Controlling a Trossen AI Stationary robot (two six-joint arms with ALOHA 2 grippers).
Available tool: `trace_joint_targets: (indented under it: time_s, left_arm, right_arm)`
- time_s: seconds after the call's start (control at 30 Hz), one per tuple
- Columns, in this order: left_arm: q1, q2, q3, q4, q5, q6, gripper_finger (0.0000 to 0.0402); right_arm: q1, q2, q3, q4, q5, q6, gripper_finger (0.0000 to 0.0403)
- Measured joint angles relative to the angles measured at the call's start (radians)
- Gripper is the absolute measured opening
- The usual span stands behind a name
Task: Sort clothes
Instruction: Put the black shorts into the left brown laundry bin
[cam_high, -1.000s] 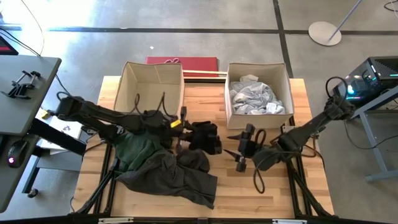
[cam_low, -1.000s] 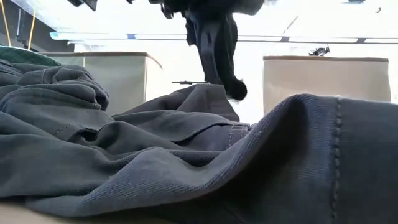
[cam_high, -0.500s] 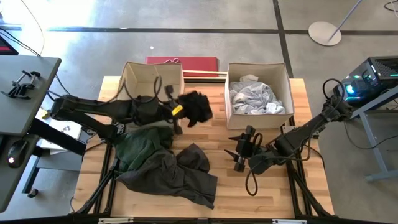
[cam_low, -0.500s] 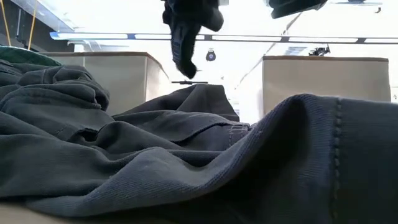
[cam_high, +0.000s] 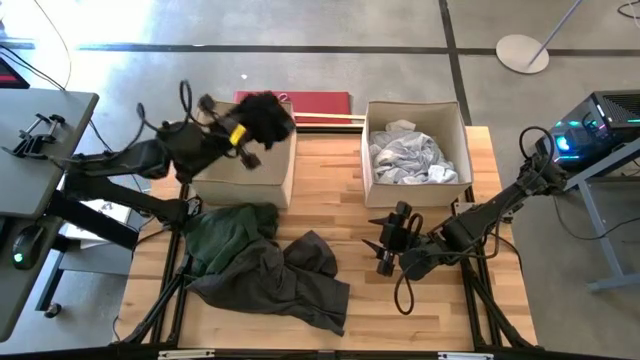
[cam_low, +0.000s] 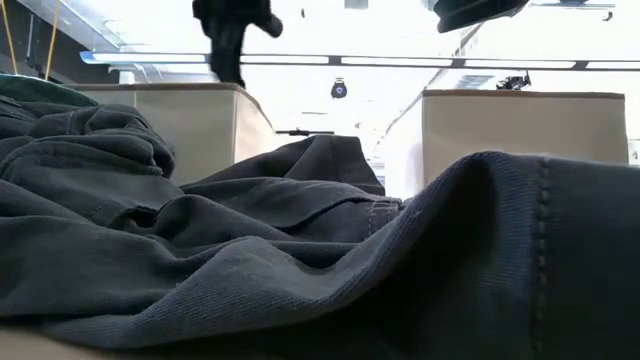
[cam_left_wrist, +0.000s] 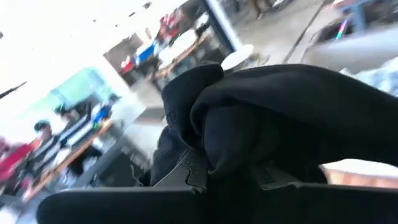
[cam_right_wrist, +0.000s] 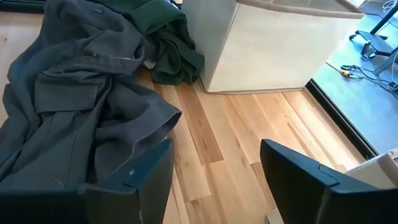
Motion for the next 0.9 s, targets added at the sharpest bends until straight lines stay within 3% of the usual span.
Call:
trace_joint_targets:
  time_s: [0.4,0.7,0.9]
  left_arm:
    - [0.268,-0.059,-0.164,-0.174,0.096,-0.244,0.0023]
    - [0.464,-0.024,-0.374,-0.223,0.3,-0.478,0.0023]
    - [0.602,0.05,-0.423,-0.226,0.48,-0.548,0.0024]
  right_arm:
    - [0.0,0.0,0.0,-0.004,0.0,0.016,0.0227]
    - [0.0,0.0,0.0,0.0,0.001,0.018,0.0227]
    - [0.0,0.0,0.0,0.004,0.002,0.018,0.0227]
